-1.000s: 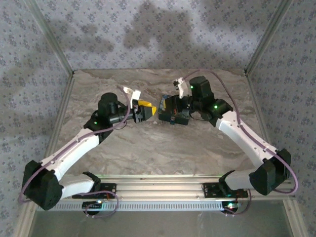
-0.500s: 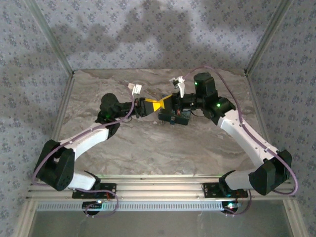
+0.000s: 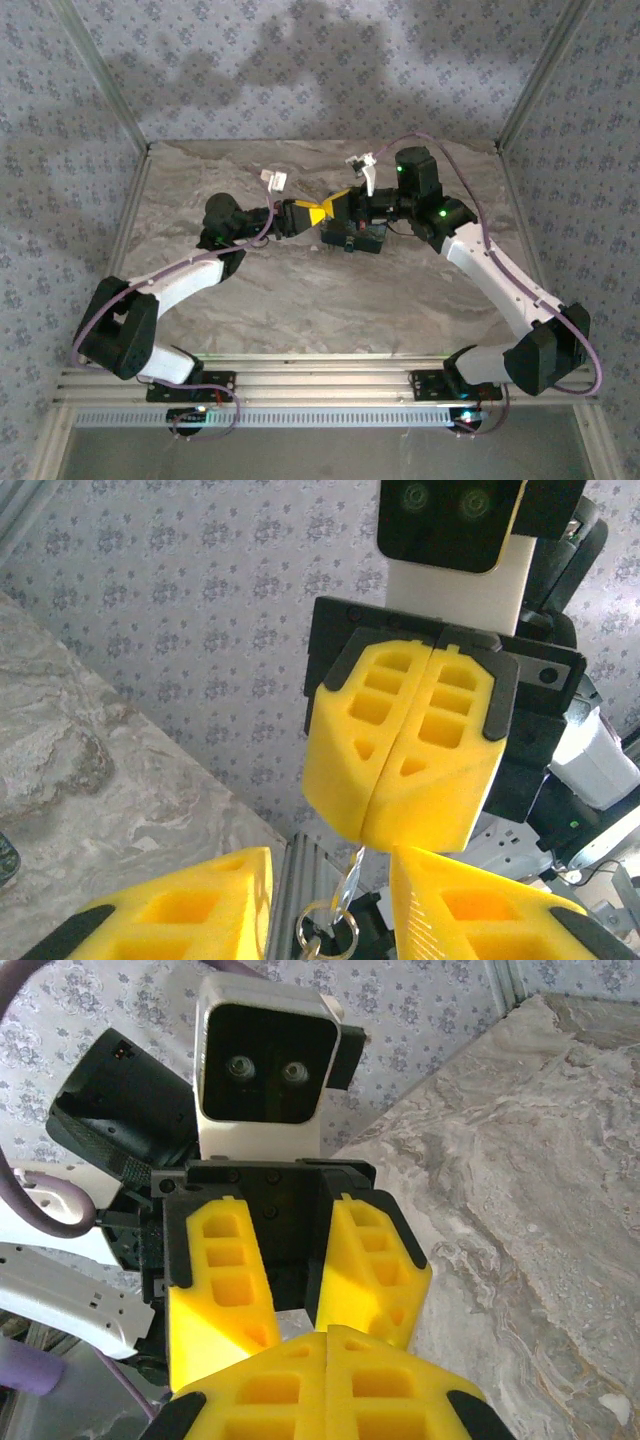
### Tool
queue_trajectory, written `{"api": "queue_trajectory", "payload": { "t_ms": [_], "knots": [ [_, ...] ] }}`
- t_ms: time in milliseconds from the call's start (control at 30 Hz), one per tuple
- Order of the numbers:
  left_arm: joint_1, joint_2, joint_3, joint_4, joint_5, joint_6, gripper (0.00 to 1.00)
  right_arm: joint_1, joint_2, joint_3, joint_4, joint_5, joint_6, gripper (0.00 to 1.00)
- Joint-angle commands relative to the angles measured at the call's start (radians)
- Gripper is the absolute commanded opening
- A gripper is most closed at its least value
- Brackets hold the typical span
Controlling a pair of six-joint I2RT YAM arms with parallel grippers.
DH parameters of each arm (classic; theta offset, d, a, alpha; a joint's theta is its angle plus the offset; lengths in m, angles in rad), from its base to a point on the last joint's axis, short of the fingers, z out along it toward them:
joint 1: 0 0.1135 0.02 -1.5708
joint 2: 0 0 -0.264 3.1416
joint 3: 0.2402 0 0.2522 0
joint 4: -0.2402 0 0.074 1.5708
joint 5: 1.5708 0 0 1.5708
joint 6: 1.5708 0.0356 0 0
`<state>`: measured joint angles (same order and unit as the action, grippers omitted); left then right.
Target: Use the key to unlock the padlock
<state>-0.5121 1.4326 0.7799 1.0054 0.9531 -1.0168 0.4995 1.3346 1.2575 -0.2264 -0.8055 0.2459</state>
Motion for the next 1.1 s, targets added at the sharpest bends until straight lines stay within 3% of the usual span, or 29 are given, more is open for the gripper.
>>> {"api": "queue_trajectory", "payload": {
  "t_ms": [0, 233, 500, 1067],
  "knots": [
    [-0.001, 0.008, -0.002, 0.079, 0.018, -0.015, 0.34, -0.009, -0.027, -0.013, 0.032, -0.032, 0.015, 0.00],
    [-0.002, 0.008, 0.002, 0.081, 0.026, -0.021, 0.28, -0.010, -0.028, -0.025, 0.056, -0.036, 0.032, 0.00],
    [-0.001, 0.005, -0.001, 0.054, 0.032, -0.008, 0.31, -0.014, -0.039, -0.033, 0.064, -0.023, 0.039, 0.00],
    [-0.007, -0.005, 0.016, -0.017, 0.053, 0.037, 0.27, -0.006, -0.039, -0.043, 0.089, -0.020, 0.058, 0.00]
  ]
}}
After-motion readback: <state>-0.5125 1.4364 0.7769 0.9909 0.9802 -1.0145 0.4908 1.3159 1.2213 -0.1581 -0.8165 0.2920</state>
